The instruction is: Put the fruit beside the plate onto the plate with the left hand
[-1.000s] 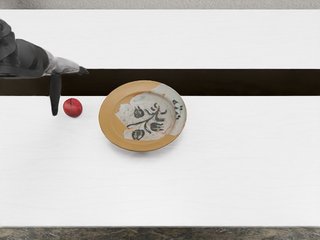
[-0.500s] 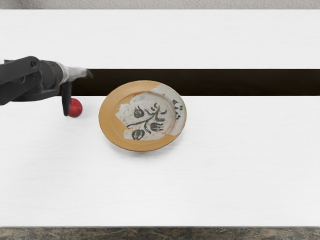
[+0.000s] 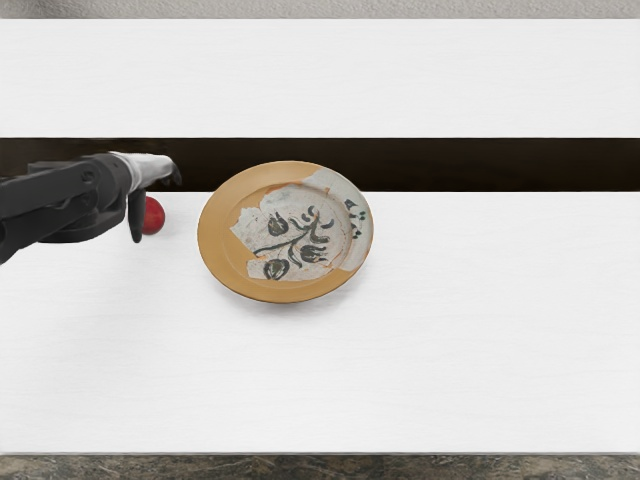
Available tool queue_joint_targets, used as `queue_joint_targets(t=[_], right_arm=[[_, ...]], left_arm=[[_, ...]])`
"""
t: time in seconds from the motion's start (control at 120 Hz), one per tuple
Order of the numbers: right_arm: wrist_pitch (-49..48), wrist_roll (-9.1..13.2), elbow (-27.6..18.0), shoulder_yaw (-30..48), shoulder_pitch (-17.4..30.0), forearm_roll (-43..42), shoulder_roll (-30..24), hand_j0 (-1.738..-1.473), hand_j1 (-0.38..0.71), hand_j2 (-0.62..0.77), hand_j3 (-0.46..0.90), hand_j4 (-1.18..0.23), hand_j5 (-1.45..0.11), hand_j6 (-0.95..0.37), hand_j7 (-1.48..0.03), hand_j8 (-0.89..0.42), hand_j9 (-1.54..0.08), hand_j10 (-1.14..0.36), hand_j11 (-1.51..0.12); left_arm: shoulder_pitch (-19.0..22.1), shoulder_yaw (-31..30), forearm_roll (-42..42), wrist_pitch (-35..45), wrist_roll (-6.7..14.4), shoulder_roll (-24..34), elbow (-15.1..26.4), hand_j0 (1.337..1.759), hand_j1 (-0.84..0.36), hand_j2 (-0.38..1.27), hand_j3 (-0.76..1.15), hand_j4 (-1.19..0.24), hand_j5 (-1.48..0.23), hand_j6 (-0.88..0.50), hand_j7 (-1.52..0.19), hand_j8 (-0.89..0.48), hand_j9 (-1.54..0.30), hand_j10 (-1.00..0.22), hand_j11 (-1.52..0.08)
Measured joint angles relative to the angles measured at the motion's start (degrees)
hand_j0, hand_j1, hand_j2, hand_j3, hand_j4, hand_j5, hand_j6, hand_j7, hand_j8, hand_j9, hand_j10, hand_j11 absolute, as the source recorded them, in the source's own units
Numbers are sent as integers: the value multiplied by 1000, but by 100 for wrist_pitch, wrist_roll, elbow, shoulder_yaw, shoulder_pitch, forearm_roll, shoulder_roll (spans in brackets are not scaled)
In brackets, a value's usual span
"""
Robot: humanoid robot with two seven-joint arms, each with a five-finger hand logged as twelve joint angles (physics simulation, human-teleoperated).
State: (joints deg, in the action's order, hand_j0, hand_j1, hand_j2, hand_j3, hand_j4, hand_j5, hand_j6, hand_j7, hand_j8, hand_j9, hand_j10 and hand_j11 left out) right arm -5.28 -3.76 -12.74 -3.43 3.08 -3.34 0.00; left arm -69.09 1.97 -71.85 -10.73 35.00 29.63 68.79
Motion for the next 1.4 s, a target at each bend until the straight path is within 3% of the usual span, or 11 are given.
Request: queue_joint_targets(t=[0.675, 1.233, 1.4], right_arm=[[0, 0, 0, 0, 0, 0, 0, -1658, -331, -3, 0, -15, -20, -15, -20, -15, -20, -15, -20], [0, 1, 0, 0, 0, 0, 0, -1658, -331, -3, 0, -15, -20, -15, -20, -15, -20, -15, -20], [-1, 1, 0, 0, 0, 0, 0, -1658, -331, -3, 0, -15, -20, -15, -20, -15, -20, -15, -20]], left_arm=[[238, -112, -282, 377, 0, -19, -39, 1658, 8, 61, 0, -291, -373, -292, -373, -292, -373, -290, -373], [365, -144, -278, 387, 0, -1, -67, 1658, -252, 100, 0, -512, -653, -474, -657, -507, -658, -509, -658], [370, -144, -254, 383, 1, 7, -74, 1653, -271, 161, 0, -545, -798, -415, -803, -456, -808, -600, -807]])
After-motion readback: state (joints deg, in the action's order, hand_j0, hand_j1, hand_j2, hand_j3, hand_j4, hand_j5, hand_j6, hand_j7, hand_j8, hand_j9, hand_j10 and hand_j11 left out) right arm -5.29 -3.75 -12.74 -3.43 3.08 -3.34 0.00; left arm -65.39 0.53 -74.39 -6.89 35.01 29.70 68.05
